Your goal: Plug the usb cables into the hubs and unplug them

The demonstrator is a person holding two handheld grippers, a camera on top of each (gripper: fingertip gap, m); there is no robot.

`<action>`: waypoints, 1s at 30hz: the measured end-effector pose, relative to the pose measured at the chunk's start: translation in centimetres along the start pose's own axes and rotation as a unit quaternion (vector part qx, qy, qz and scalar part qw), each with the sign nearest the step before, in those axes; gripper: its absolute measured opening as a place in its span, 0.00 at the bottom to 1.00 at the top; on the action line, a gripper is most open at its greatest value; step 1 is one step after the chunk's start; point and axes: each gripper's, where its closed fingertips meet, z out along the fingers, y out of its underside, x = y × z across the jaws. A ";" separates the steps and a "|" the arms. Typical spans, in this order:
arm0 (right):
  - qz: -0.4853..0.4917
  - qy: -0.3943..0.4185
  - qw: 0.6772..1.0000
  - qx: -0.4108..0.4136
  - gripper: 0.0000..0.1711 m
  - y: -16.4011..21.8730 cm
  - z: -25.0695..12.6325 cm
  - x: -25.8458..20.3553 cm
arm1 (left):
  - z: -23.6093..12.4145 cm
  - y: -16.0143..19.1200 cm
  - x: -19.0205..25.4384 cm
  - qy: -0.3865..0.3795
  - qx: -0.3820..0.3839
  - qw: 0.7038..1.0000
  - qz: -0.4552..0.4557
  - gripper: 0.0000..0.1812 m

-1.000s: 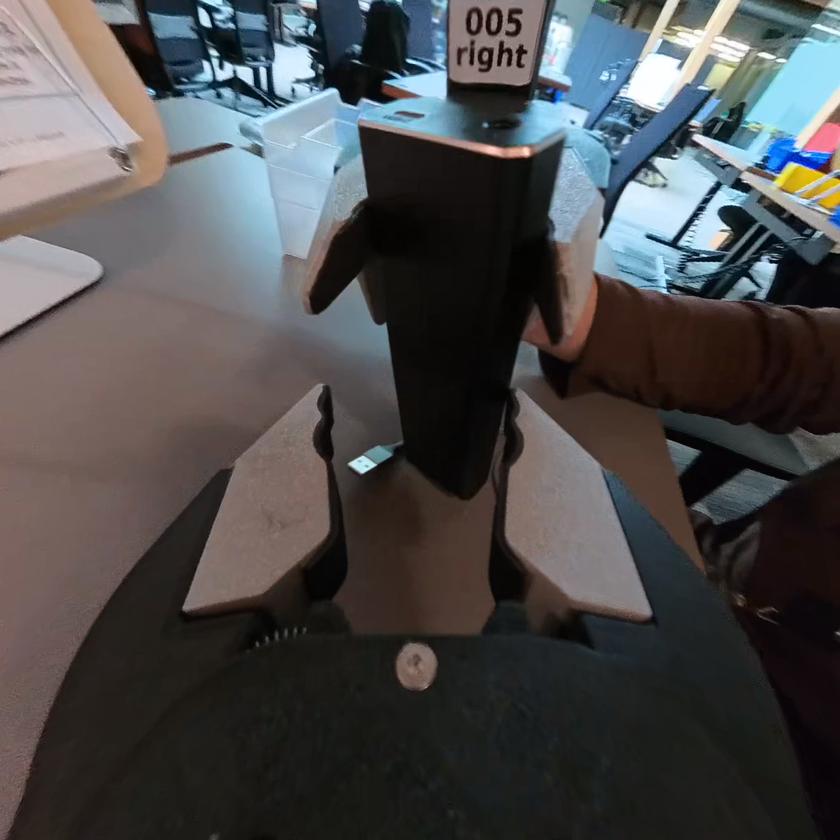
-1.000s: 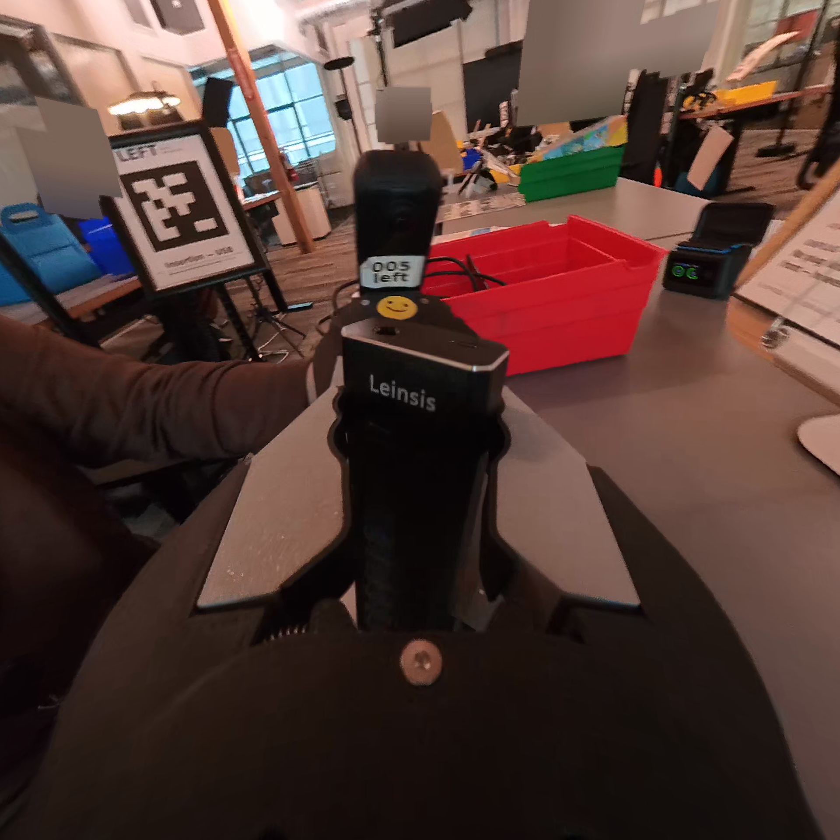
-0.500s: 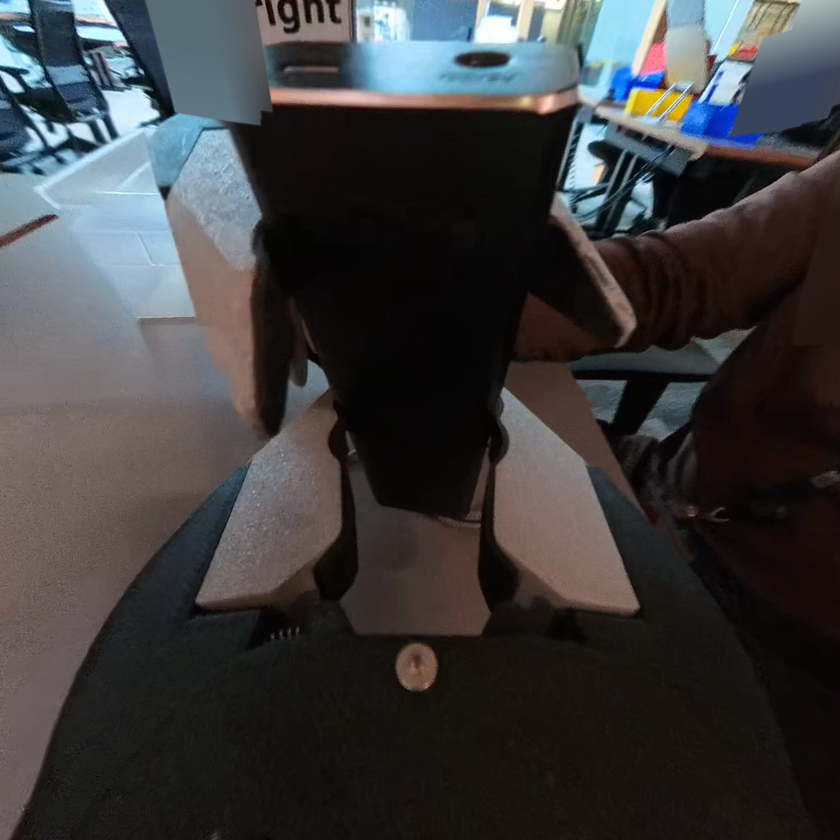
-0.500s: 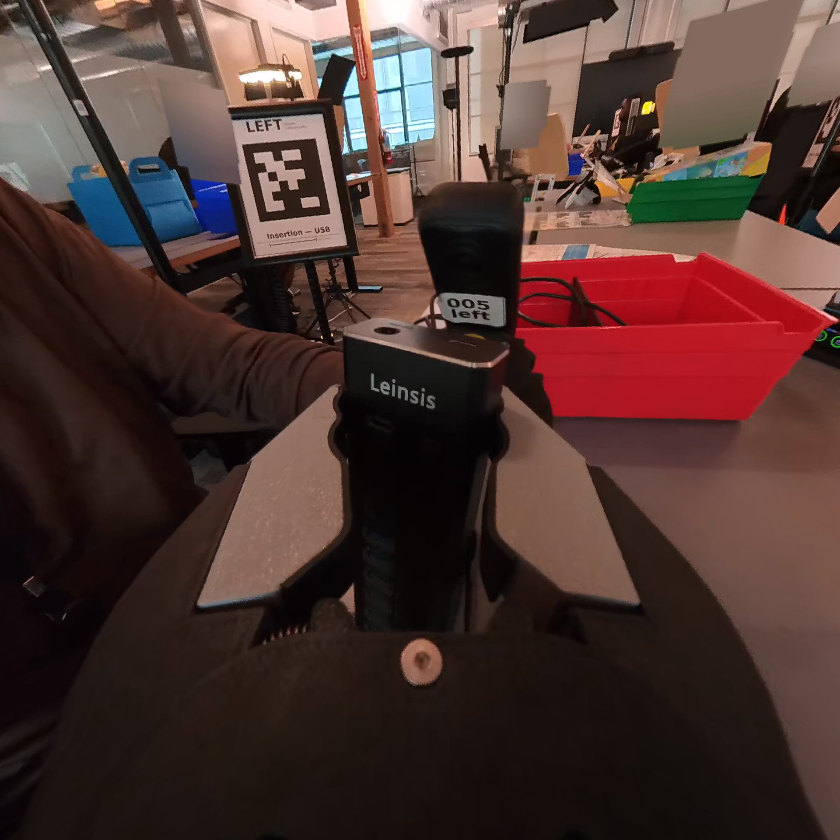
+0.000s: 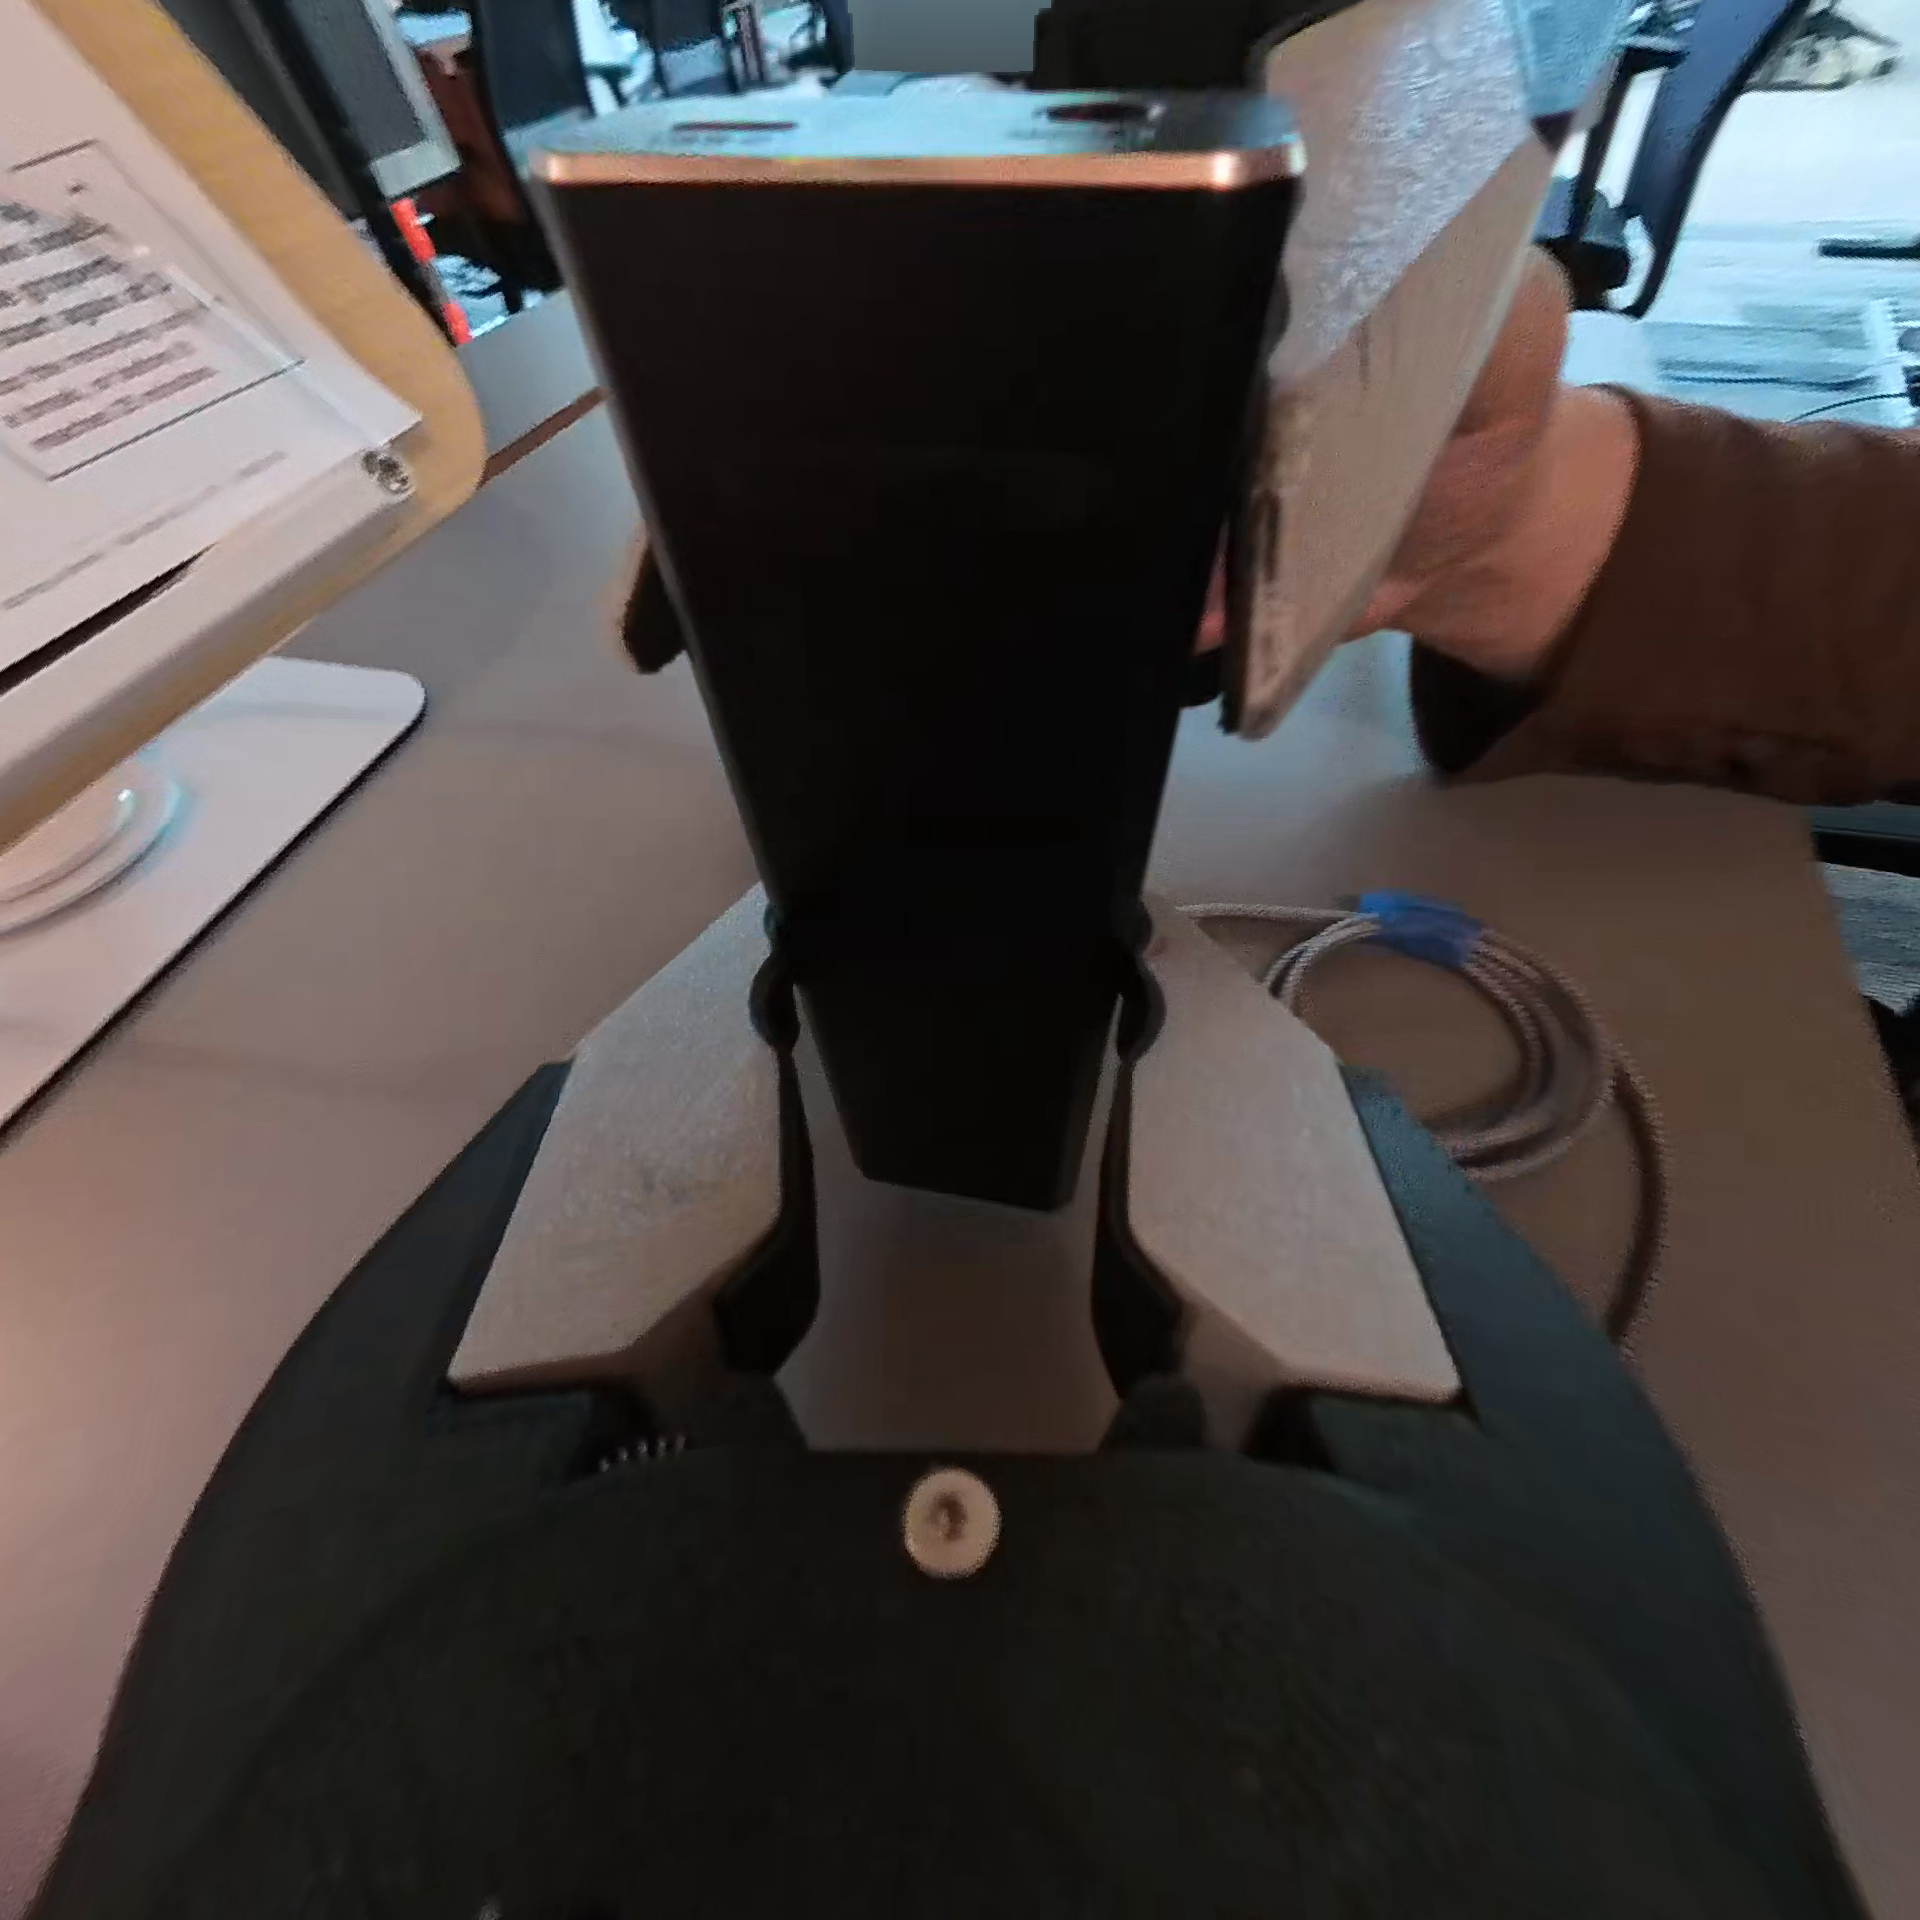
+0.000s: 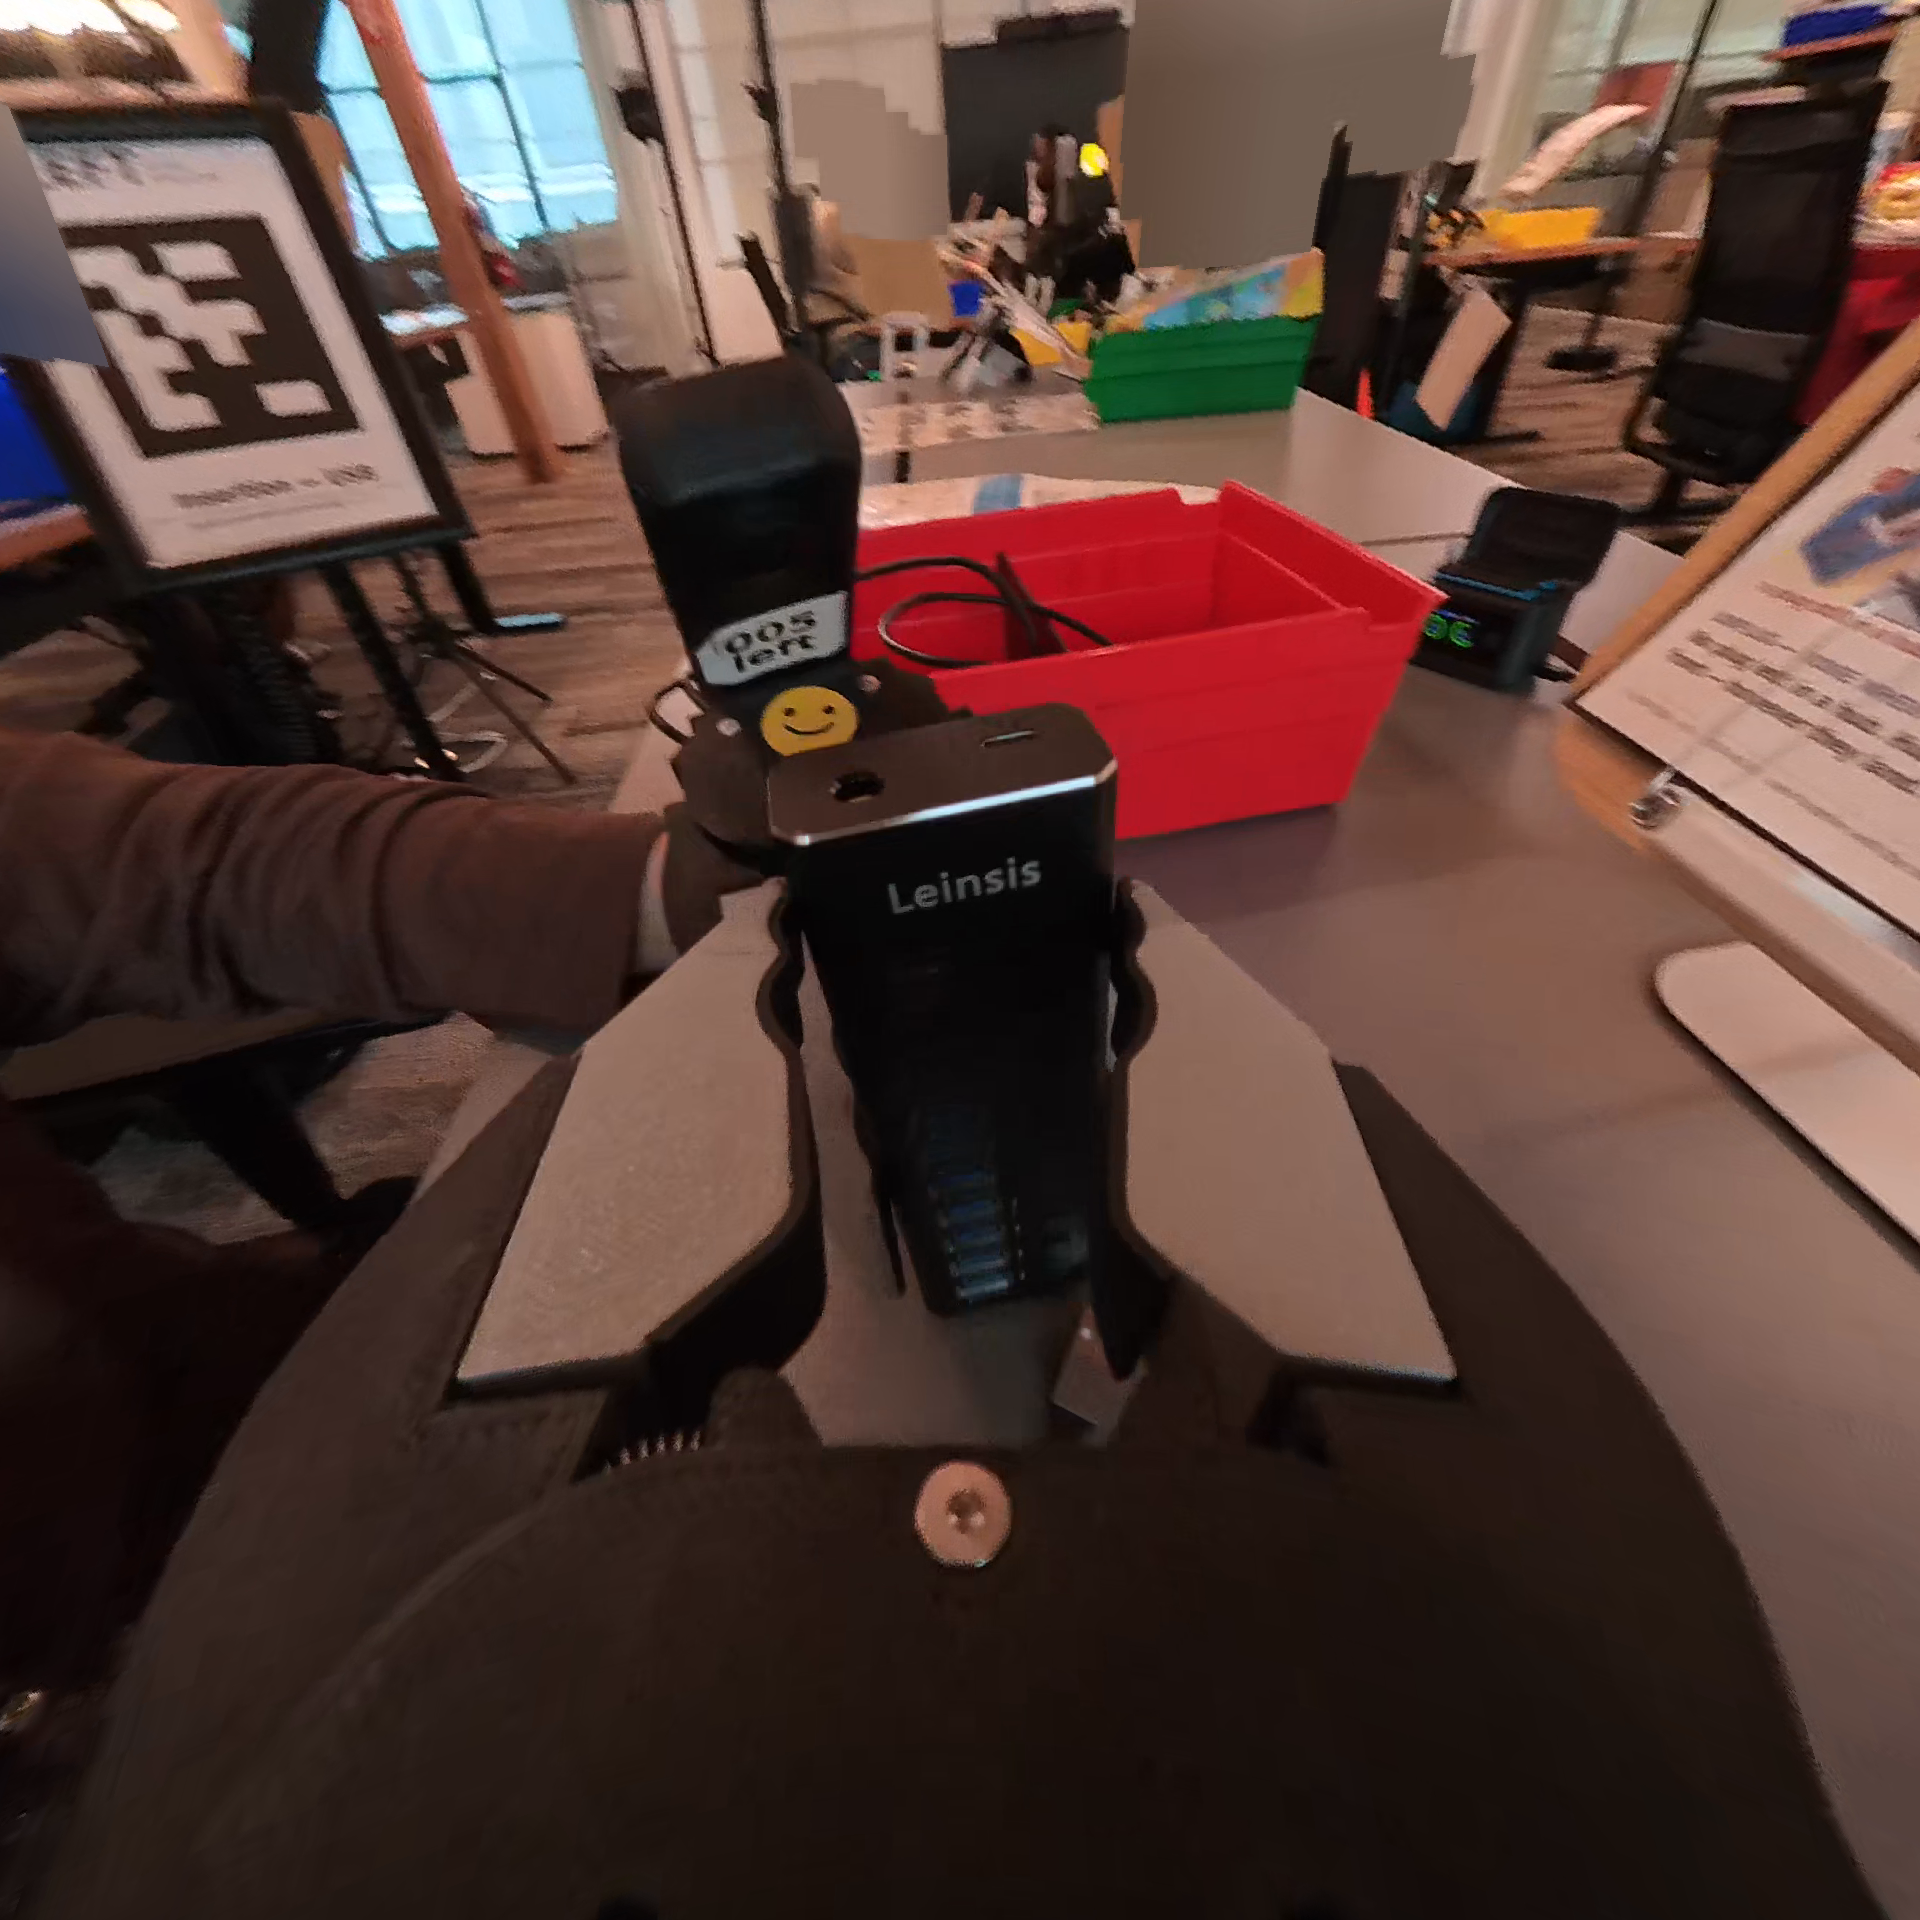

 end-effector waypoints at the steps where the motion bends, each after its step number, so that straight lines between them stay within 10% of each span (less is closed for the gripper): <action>1: -0.005 0.011 1.000 -0.008 0.33 0.2 0.1 0.2 | 0.1 0.2 -0.3 -0.007 -0.006 1.000 -0.002 0.33; 30: 0.053 -0.066 0.995 0.053 0.33 -0.9 -0.2 -1.2 | -0.3 -0.9 1.2 0.036 0.017 0.999 0.004 0.37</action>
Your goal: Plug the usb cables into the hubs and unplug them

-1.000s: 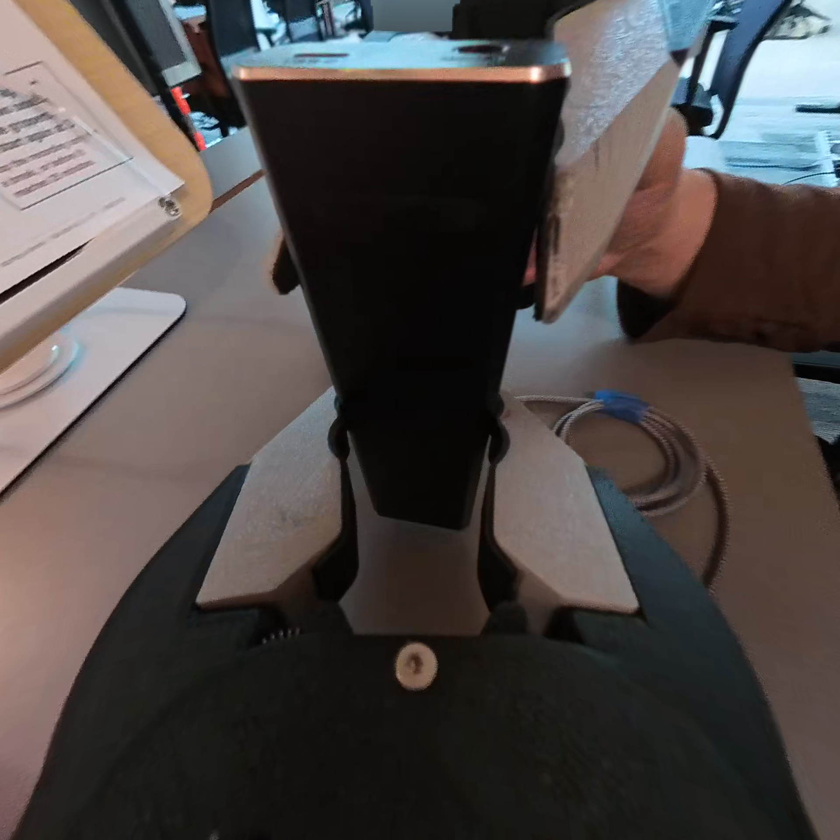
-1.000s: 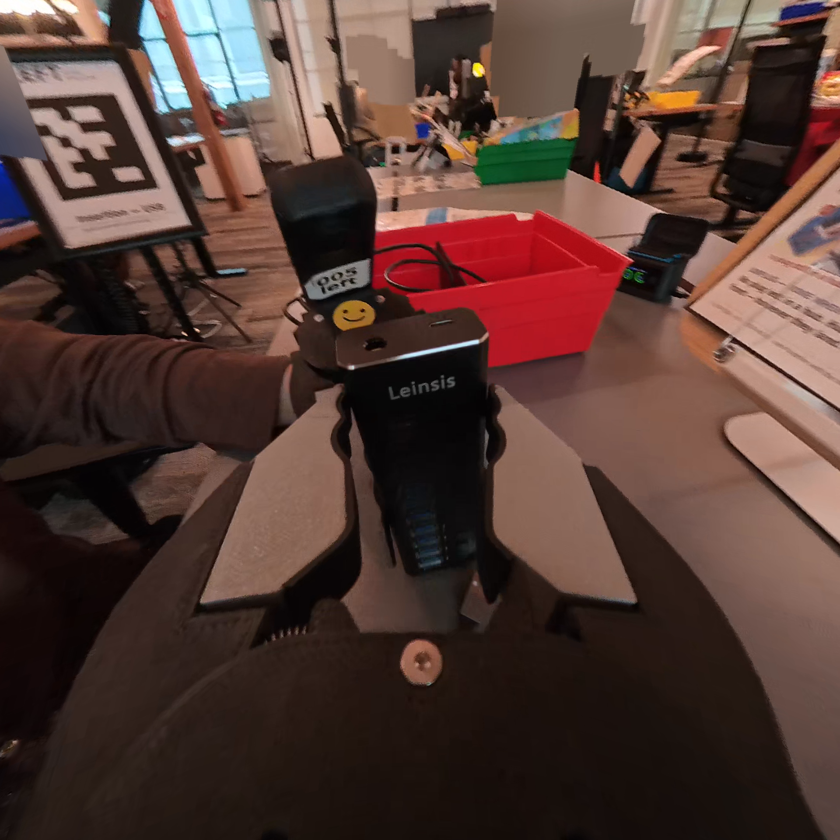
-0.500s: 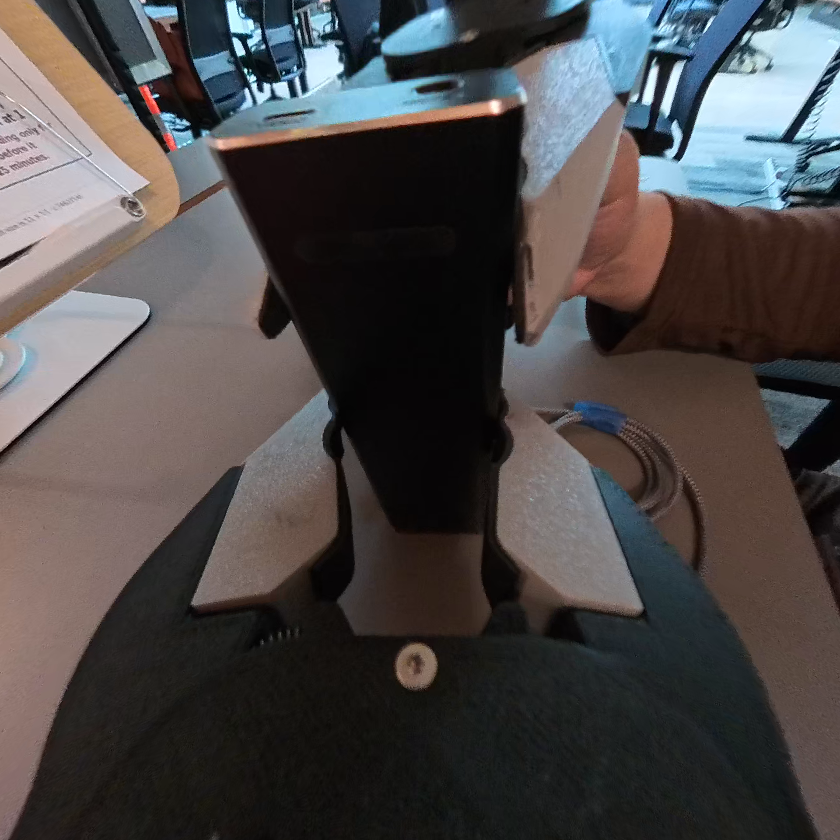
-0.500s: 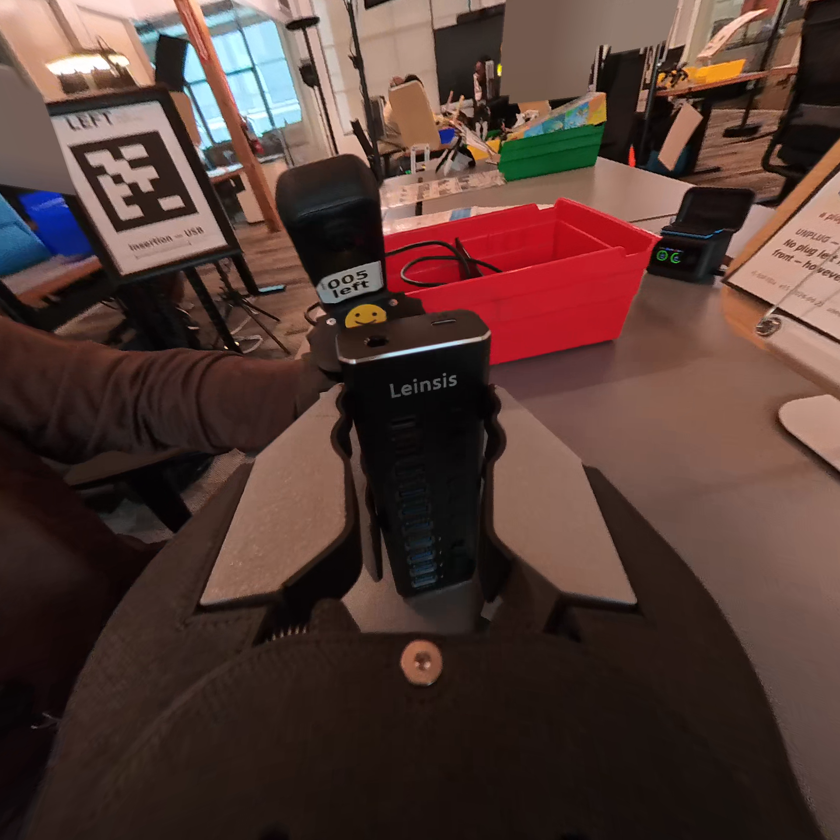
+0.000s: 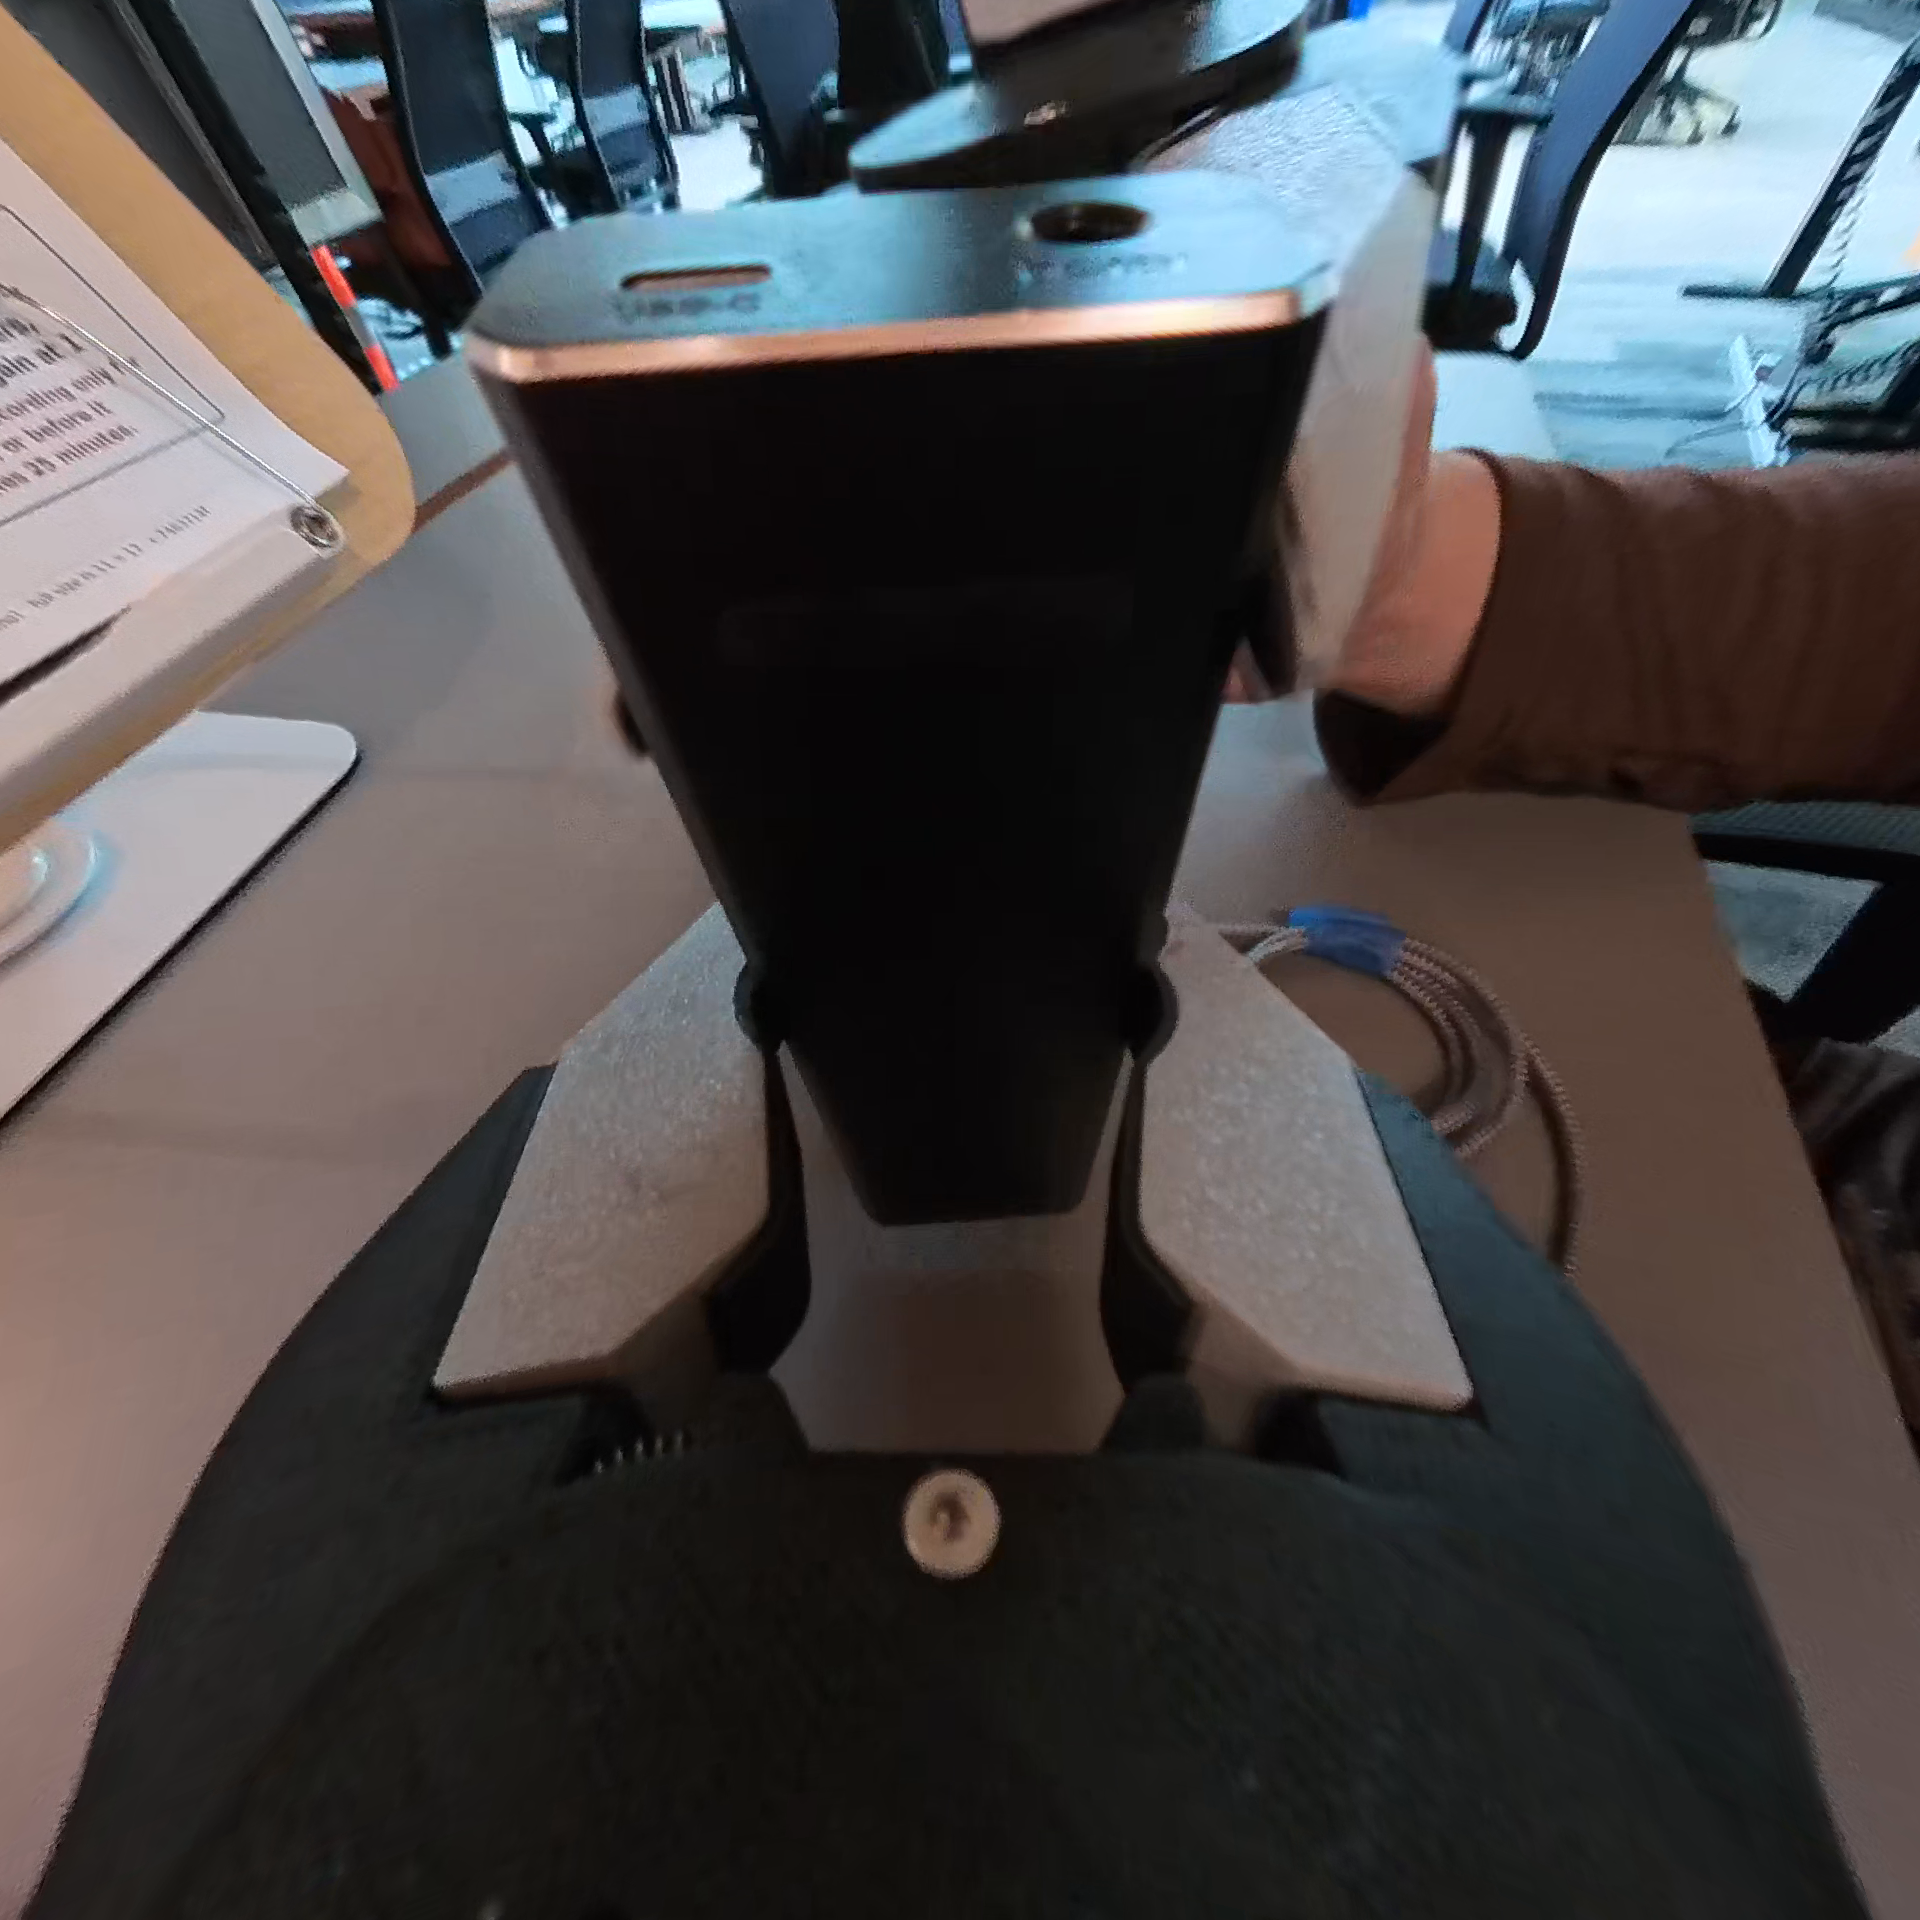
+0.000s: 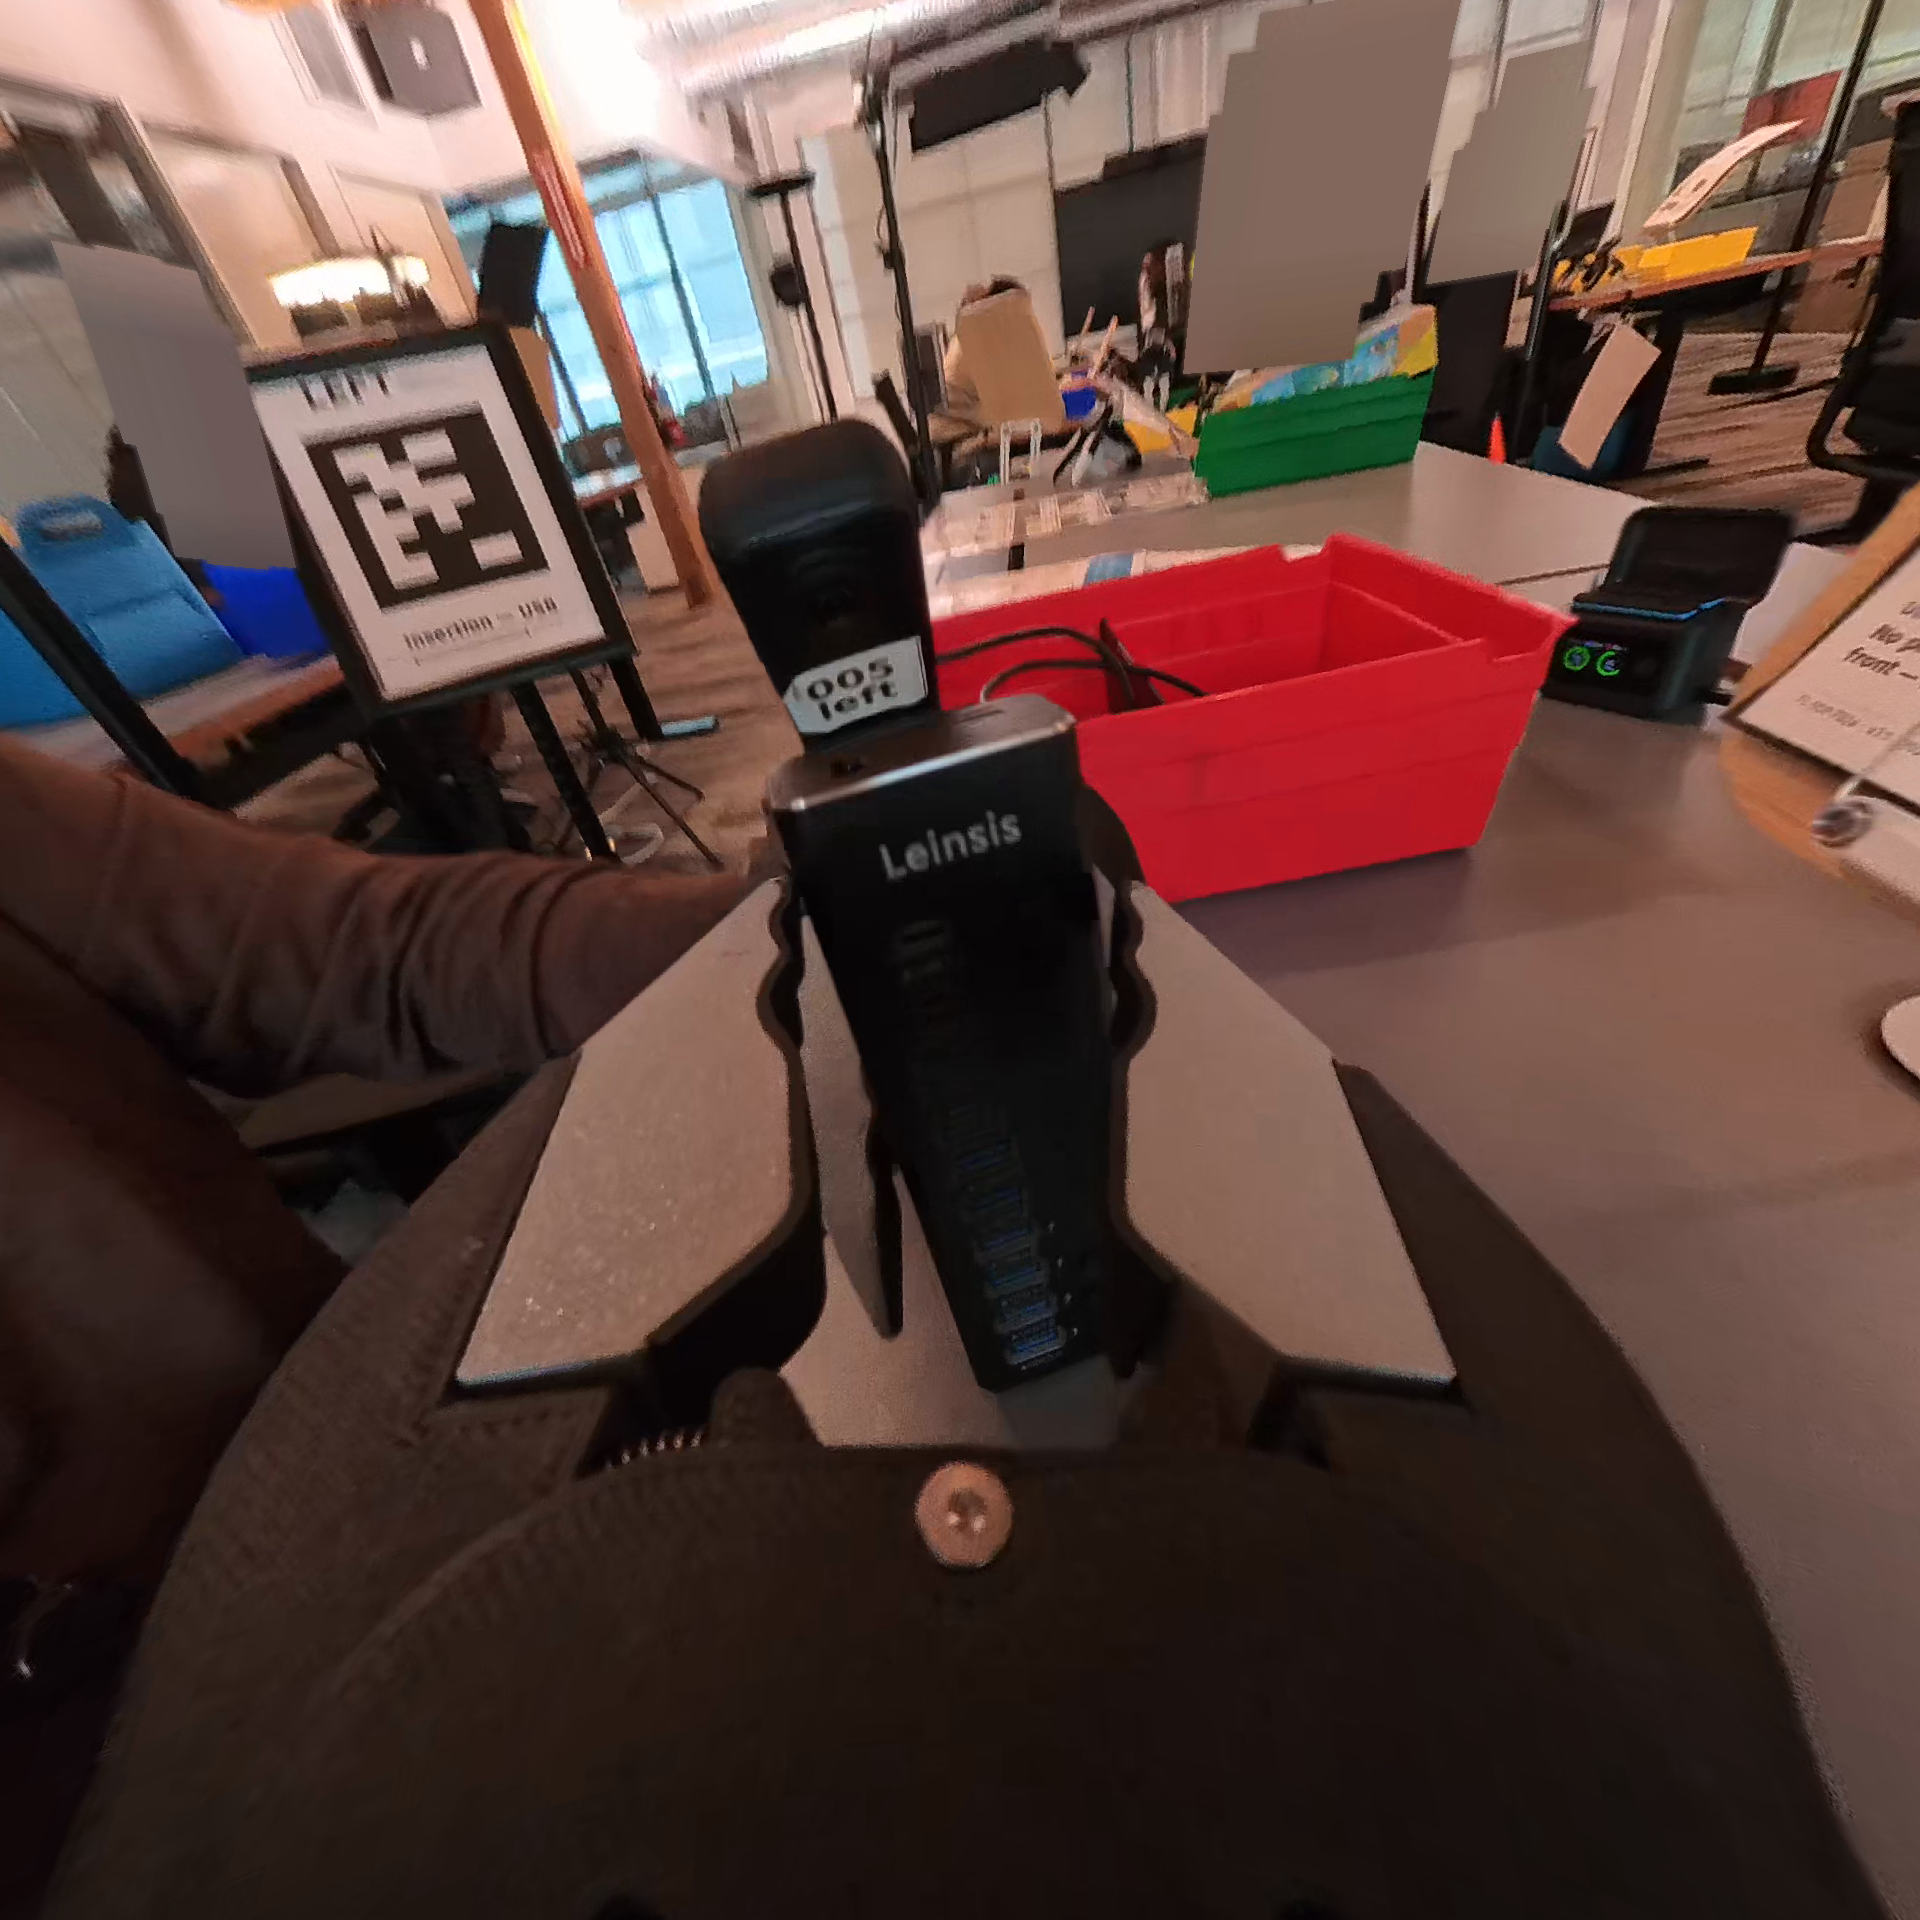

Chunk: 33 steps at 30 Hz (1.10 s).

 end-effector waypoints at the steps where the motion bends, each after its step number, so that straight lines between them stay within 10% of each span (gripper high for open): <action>1: 0.012 0.004 1.000 0.019 0.32 -0.6 -0.6 0.3 | -0.3 -0.3 -0.2 0.000 0.011 1.000 -0.005 0.37; 5: 0.066 0.061 0.995 0.051 0.17 -1.2 -2.9 3.1 | -1.5 -1.1 -1.8 -0.037 0.038 0.999 -0.001 0.37; 17: 0.159 0.201 0.935 -0.245 0.24 12.4 -4.1 5.1 | -1.5 0.1 -2.8 -0.072 0.012 0.997 -0.002 0.36; 23: 0.045 0.266 0.907 -0.322 0.06 14.4 -5.0 6.0 | -2.0 -0.1 -2.3 -0.052 0.027 0.998 -0.010 0.37; 33: -0.201 0.173 0.928 -0.263 0.06 9.8 -2.8 2.0 | -2.1 1.8 0.5 0.003 -0.008 1.000 0.020 0.37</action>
